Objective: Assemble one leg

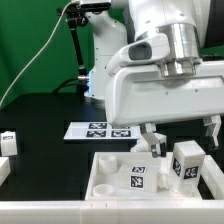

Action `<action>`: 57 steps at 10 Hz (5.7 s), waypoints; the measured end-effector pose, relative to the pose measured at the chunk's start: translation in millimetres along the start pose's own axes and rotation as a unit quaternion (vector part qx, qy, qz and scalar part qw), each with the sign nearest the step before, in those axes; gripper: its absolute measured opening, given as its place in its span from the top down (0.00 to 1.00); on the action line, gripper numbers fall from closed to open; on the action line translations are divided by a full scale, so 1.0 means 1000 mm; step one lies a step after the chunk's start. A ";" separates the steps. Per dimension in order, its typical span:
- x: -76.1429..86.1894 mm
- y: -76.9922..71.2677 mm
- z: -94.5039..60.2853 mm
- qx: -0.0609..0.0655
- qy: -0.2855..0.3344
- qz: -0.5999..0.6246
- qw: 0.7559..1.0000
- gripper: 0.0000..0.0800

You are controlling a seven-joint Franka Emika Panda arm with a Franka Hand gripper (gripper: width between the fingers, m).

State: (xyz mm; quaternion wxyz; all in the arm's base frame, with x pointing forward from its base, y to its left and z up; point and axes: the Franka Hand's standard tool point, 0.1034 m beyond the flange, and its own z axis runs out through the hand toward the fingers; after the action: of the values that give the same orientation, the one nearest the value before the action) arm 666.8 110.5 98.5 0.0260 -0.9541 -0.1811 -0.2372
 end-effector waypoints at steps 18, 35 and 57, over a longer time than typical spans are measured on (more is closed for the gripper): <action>0.009 -0.004 -0.026 0.011 -0.287 0.072 0.955 0.19; 0.000 -0.002 0.017 0.016 -0.280 0.067 0.958 0.65; -0.004 -0.041 0.019 -0.098 -0.172 0.740 0.643 0.64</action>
Offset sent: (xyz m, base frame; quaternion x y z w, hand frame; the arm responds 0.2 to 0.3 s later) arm 0.0000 0.0000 0.0000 0.0000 0.0000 0.0000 1.0000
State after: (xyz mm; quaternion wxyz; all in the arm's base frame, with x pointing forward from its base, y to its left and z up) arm 656.9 150.1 78.4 0.0672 -0.7905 0.6087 0.0128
